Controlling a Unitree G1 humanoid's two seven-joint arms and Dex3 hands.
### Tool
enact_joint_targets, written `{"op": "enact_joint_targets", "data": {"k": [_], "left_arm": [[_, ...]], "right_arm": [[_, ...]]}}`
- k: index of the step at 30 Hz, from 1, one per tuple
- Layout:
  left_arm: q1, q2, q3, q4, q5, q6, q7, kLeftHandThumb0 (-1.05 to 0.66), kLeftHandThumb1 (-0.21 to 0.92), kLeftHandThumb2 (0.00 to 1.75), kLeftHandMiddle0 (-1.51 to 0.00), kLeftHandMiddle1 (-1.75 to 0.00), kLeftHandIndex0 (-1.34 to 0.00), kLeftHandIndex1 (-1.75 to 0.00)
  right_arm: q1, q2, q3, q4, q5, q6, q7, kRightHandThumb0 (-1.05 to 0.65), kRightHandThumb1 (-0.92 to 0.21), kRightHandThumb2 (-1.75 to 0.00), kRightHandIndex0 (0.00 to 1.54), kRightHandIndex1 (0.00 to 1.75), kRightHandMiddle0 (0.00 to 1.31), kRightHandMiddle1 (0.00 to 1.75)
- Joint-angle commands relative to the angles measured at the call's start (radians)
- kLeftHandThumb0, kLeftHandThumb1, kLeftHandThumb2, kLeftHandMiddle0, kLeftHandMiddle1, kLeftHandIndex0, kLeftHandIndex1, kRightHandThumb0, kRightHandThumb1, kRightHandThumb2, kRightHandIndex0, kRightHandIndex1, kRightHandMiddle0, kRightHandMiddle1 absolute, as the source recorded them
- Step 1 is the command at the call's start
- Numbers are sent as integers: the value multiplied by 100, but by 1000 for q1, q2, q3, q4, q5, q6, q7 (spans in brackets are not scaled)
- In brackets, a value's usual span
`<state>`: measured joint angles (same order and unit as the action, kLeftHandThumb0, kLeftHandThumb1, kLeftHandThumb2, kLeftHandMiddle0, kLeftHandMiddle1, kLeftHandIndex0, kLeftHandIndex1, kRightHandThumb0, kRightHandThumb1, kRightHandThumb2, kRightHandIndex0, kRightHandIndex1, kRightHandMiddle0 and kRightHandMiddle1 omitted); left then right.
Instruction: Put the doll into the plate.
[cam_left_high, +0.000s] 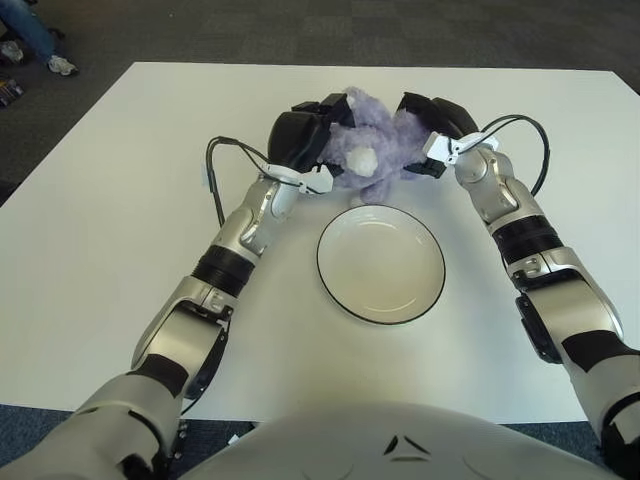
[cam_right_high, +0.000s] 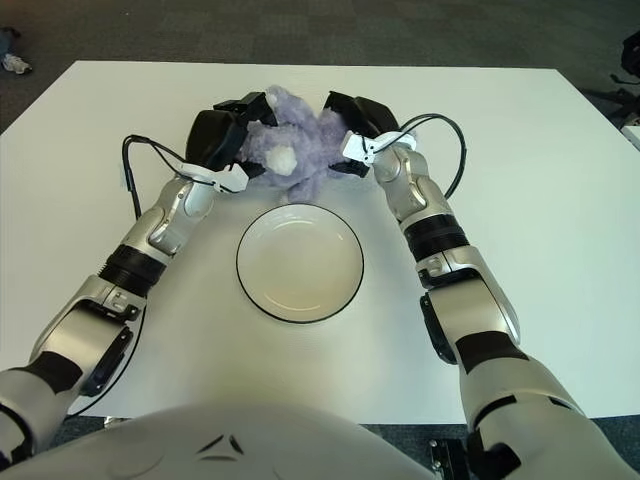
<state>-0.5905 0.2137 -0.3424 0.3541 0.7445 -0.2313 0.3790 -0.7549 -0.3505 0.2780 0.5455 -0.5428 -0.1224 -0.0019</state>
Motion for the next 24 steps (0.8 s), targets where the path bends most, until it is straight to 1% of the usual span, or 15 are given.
{"op": "enact_joint_targets", "data": {"k": [1, 9, 14, 19, 21, 22, 23, 24], "left_arm": [[-30, 6, 15, 10, 1, -8, 30, -1, 6, 154, -73, -166, -73, -164], [-37, 15, 18, 14, 14, -35, 76, -1, 7, 154, -72, -168, -72, -165], [-34, 23, 27, -5, 18, -38, 84, -1, 7, 154, -72, -168, -72, -165], [-30, 32, 36, -27, 17, -42, 84, -1, 7, 154, -72, -167, -72, -165], [-27, 37, 39, -40, 19, -43, 84, -1, 6, 154, -73, -167, -73, -164], [-24, 42, 42, -52, 20, -44, 83, -1, 6, 154, -73, -166, -73, -164], [-22, 45, 44, -60, 21, -44, 82, -1, 6, 154, -73, -166, -73, -164], [-18, 49, 47, -74, 19, -42, 77, -1, 6, 154, -73, -166, -73, -164]], "right_arm": [[9, 8, -11, -39, -2, 4, -25, 0, 16, -168, 103, 128, 87, 175], [22, -3, -20, -76, -6, -15, -65, 0, 13, -165, 105, 125, 83, 175], [39, -27, -35, -171, -11, -4, -55, 0, 11, -163, 105, 126, 78, 175], [58, -40, -43, -262, -23, 26, -37, 0, 11, -167, 104, 137, 74, 175], [67, -40, -46, -288, -35, 36, -44, 0, 10, -171, 98, 153, 71, 175], [72, -41, -46, -302, -48, 41, -54, 0, 10, -170, 97, 158, 74, 168], [75, -42, -47, -311, -56, 46, -60, 0, 8, -169, 92, 163, 76, 165], [79, -44, -45, -324, -71, 52, -66, 0, 6, -170, 86, 167, 76, 168]]}}
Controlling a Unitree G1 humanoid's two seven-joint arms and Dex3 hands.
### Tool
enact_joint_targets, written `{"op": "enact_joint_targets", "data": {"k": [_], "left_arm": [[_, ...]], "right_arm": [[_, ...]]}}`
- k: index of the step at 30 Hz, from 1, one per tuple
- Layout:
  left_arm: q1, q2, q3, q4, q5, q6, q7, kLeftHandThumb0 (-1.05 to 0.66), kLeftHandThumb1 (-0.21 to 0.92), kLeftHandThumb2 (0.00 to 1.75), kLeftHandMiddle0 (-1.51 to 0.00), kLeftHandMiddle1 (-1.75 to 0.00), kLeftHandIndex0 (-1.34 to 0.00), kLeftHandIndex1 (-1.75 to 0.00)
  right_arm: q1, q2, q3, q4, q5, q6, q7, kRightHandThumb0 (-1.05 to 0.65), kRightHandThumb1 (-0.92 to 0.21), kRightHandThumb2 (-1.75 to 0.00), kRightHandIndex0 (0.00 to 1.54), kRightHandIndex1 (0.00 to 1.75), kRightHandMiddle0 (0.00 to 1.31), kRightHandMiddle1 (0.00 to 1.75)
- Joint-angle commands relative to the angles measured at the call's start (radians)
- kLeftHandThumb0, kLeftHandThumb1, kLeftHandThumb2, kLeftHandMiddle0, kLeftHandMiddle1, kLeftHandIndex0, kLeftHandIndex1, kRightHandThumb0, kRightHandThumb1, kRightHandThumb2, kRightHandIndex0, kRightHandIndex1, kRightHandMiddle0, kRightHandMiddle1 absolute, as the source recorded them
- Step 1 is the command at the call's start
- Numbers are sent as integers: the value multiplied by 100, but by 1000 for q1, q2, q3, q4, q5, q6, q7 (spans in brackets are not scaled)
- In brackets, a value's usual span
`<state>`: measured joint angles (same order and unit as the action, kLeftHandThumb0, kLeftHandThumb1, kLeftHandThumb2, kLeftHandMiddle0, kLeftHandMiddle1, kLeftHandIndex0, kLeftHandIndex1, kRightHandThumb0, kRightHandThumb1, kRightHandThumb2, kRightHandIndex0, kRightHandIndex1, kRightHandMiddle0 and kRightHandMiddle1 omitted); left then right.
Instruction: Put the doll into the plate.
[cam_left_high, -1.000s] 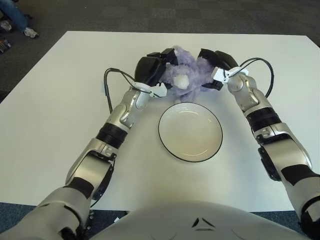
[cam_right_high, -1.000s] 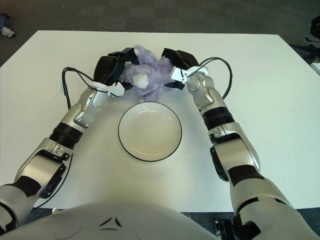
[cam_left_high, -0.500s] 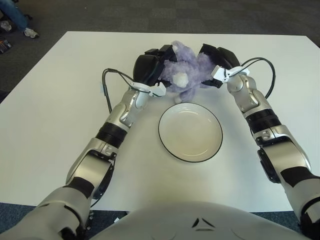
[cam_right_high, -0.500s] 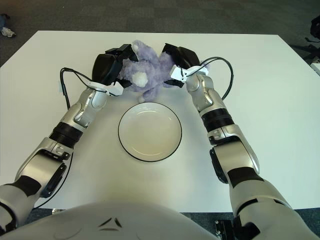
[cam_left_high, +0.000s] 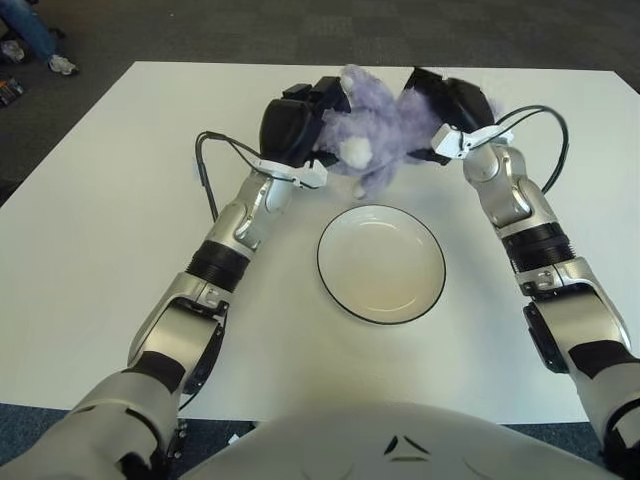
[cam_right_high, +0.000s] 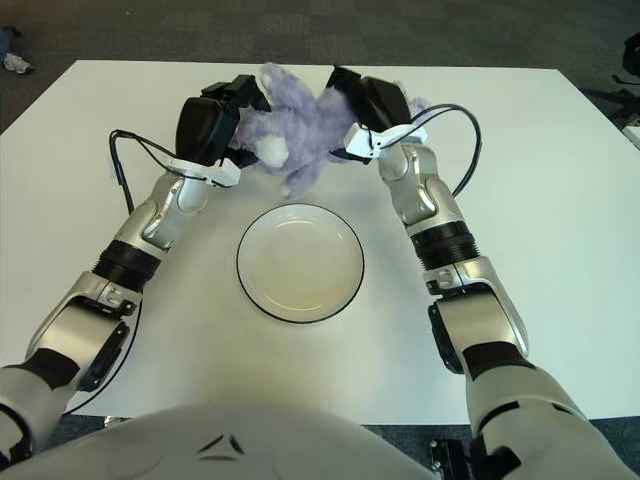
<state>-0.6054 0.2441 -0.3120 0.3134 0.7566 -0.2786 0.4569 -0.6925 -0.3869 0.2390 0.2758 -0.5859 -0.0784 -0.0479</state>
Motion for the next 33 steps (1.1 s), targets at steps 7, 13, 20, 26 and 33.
{"op": "enact_joint_targets", "data": {"k": [7, 13, 20, 26, 33], "left_arm": [[11, 26, 34, -80, -13, 4, -18, -1, 6, 154, -73, -166, -73, -163], [15, 27, 47, -121, -10, 18, -46, -1, 6, 154, -73, -166, -73, -164], [7, 24, 58, -127, -7, 5, -30, -1, 5, 154, -73, -166, -73, -164], [4, 28, 67, -147, -14, -7, -43, -1, 4, 156, -73, -167, -74, -165], [35, 40, 82, -228, -51, -13, -112, -1, 6, 155, -72, -168, -72, -166]], "right_arm": [[36, -19, -7, -127, -89, 47, -18, -1, 4, -169, 78, 172, 77, 171], [54, -33, -20, -201, -90, 74, 17, -1, 5, -168, 79, 169, 79, 168], [66, -38, -42, -264, -73, 82, 53, -1, 5, -168, 80, 169, 80, 167], [65, -45, -55, -300, -66, 84, 80, -1, 6, -168, 80, 168, 80, 167], [100, -47, -77, -399, -36, 118, 162, -1, 6, -170, 79, 171, 79, 170]]}}
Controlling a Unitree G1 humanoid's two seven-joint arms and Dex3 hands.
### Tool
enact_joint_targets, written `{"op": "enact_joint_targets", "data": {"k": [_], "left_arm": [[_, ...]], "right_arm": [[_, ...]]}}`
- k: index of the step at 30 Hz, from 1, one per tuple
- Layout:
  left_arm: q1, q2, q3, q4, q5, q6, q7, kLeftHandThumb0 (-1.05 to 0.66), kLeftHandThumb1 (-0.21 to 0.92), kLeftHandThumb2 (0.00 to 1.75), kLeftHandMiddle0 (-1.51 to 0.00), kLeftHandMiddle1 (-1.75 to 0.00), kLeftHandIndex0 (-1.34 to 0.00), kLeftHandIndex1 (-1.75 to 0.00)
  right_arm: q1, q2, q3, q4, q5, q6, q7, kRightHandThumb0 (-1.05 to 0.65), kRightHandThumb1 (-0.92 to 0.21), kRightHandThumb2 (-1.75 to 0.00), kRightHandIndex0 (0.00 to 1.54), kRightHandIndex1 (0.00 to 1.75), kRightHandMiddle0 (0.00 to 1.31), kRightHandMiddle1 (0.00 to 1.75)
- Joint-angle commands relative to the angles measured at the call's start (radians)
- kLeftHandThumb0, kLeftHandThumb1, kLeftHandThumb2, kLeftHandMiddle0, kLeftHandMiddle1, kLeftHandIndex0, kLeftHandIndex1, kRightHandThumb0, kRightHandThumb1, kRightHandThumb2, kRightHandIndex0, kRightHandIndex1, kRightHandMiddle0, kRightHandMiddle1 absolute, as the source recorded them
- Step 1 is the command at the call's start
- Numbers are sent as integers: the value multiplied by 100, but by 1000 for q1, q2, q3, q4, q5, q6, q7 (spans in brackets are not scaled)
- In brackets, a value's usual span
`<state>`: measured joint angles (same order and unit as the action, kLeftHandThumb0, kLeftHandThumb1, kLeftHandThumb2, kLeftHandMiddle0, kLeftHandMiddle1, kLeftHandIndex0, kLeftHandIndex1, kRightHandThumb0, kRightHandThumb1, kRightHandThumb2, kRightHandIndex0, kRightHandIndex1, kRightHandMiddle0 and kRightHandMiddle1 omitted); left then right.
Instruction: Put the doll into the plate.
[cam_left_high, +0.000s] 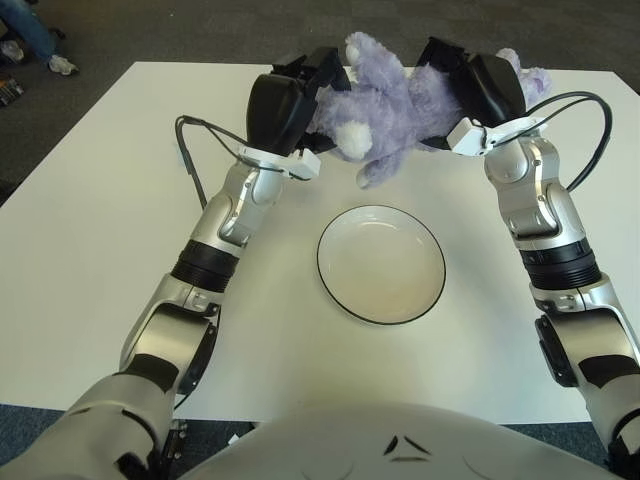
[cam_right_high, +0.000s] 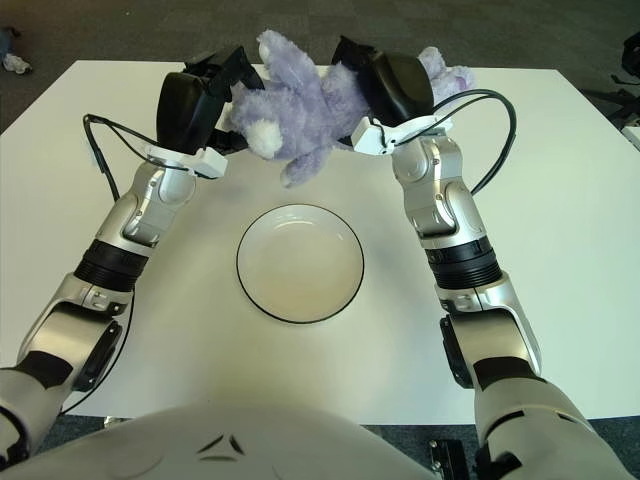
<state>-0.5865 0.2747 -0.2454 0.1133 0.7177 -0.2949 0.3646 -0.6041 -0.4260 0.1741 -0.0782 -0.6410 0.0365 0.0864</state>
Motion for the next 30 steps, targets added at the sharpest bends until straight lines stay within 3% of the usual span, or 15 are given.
{"op": "enact_joint_targets", "data": {"k": [1, 6, 8, 11, 18, 19, 23, 30], "left_arm": [[18, 11, 17, -33, -17, 2, -28, -1, 6, 155, -72, -168, -72, -166], [40, 19, 29, -83, -58, 2, -90, -1, 7, 154, -71, -169, -71, -166], [47, 22, 35, -102, -70, 6, -113, -1, 8, 153, -70, -168, -70, -166], [53, 24, 40, -117, -78, 8, -136, -1, 8, 153, -70, -168, -70, -166], [85, 42, 53, -161, -121, -13, -205, -1, 10, 149, -70, -165, -70, -164], [89, 45, 54, -164, -124, -17, -210, -1, 11, 147, -72, -168, -71, -156], [116, 50, 58, -186, -130, -28, -225, -1, 13, 142, -74, -171, -72, -143], [155, 56, 74, -217, -125, -44, -227, -1, 16, 137, -74, -169, -71, -140]], "right_arm": [[12, -7, -13, -48, 19, 6, 33, -1, 6, -171, 79, 171, 79, 170], [30, -1, -18, -80, 21, 15, 53, -1, 7, -173, 79, 173, 79, 172], [35, 5, -20, -98, 31, 22, 67, -1, 14, -174, 89, 174, 89, 151], [48, 18, -29, -123, 54, 26, 82, -1, 16, -174, 93, 174, 91, 145], [125, 21, -81, -202, 157, 23, 128, 0, 15, -175, 94, 175, 88, 147], [137, 17, -88, -209, 167, 19, 131, 0, 15, -175, 95, 175, 87, 147], [170, 11, -104, -219, 193, 13, 141, -1, 13, -171, 94, 175, 87, 144], [214, 17, -111, -228, 219, 10, 142, -1, 9, -166, 91, 175, 86, 141]]}}
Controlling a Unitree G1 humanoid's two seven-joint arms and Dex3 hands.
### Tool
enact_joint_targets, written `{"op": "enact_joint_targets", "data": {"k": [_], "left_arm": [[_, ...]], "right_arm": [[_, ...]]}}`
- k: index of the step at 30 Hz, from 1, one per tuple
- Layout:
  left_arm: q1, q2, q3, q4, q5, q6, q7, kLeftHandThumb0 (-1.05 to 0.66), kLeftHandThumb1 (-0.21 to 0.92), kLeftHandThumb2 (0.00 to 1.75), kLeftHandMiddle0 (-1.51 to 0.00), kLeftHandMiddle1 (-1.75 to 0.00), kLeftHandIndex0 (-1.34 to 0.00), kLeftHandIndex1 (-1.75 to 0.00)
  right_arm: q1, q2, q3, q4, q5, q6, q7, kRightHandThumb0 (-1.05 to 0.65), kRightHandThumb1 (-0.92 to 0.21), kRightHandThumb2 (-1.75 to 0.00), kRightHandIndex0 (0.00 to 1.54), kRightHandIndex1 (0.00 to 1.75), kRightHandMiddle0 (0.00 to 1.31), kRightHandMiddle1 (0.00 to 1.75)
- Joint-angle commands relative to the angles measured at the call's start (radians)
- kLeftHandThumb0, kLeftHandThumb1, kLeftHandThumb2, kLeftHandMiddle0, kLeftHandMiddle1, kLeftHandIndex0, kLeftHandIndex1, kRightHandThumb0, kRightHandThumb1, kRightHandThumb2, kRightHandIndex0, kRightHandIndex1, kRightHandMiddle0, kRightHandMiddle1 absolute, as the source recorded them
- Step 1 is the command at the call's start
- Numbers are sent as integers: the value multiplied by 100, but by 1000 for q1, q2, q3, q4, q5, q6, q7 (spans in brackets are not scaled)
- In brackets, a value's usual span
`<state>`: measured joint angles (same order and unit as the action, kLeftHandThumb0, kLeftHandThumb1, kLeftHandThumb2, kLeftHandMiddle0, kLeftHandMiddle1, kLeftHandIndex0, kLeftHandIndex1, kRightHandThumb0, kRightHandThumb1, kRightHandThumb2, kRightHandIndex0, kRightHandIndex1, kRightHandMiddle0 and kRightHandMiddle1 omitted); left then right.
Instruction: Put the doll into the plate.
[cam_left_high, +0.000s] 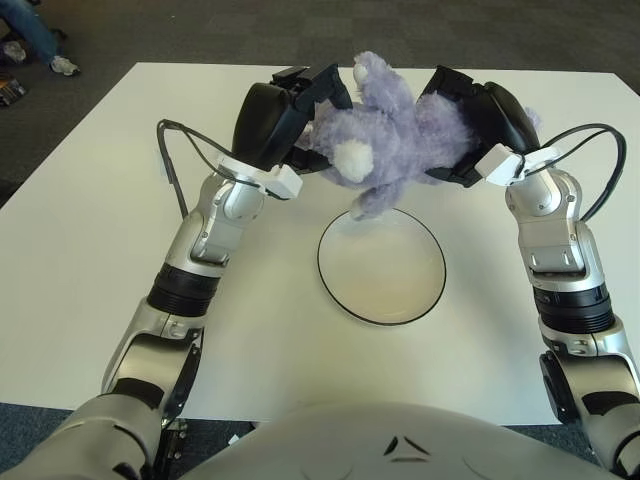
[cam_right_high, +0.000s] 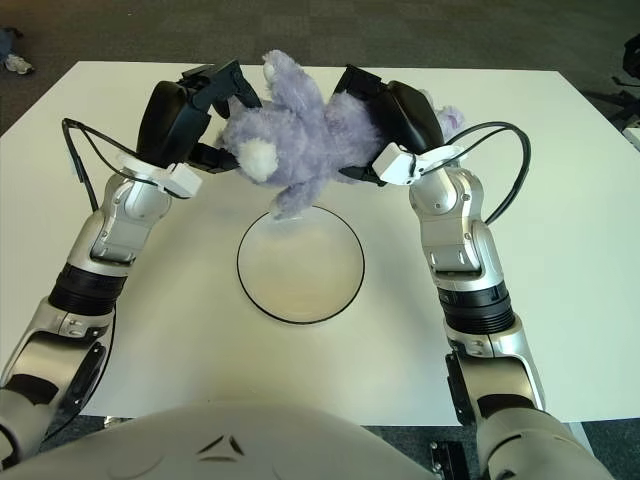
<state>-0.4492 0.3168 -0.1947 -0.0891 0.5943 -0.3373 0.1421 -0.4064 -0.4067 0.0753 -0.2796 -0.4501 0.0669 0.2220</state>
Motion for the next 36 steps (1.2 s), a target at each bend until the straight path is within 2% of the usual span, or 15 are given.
{"op": "enact_joint_targets", "data": {"k": [1, 6, 9, 13, 15, 17, 23, 25, 30, 36], "left_arm": [[19, 14, 25, -14, -1, -4, -4, -1, 16, 137, -74, -169, -71, -141], [28, 18, 33, -11, -4, -26, 0, -1, 16, 137, -74, -169, -70, -140], [37, 19, 38, -11, -13, -41, -3, -1, 16, 138, -74, -170, -70, -141], [56, 23, 46, -26, -39, -62, -19, -1, 16, 140, -73, -172, -69, -144], [63, 26, 49, -31, -50, -67, -28, -1, 16, 140, -72, -173, -67, -147], [69, 29, 51, -35, -56, -73, -34, -1, 16, 140, -71, -172, -67, -148], [83, 36, 59, -40, -60, -88, -45, -1, 18, 139, -69, -171, -66, -151], [86, 39, 60, -39, -64, -93, -51, -1, 18, 138, -68, -170, -65, -152], [93, 48, 62, -36, -76, -109, -63, -1, 20, 136, -67, -167, -64, -154], [106, 53, 63, -34, -85, -128, -73, -1, 21, 135, -66, -167, -65, -154]], "right_arm": [[19, -1, -12, -26, 30, -19, 7, -1, 9, -166, 91, 175, 86, 140], [31, -2, -15, -33, 40, 0, 23, -1, 7, -164, 90, 175, 85, 140], [45, 0, -17, -38, 40, -7, 18, -1, 0, -164, 77, 175, 75, 163], [66, 8, -16, -48, 39, -17, 7, -1, -4, -162, 72, 175, 70, 171], [74, 10, -16, -53, 41, -19, 7, -1, -2, -161, 81, 175, 72, 158], [83, 11, -15, -57, 45, -23, 10, -1, -1, -160, 84, 175, 72, 155], [106, 6, -13, -63, 57, -37, 16, -1, 0, -166, 87, 175, 65, 165], [114, 2, -11, -64, 58, -40, 22, -1, 1, -165, 89, 169, 63, 170], [141, -4, -9, -73, 57, -44, 39, 0, 2, -158, 99, 139, 67, 174], [177, 3, -13, -80, 72, -77, 34, 0, 5, -156, 105, 122, 73, 175]]}}
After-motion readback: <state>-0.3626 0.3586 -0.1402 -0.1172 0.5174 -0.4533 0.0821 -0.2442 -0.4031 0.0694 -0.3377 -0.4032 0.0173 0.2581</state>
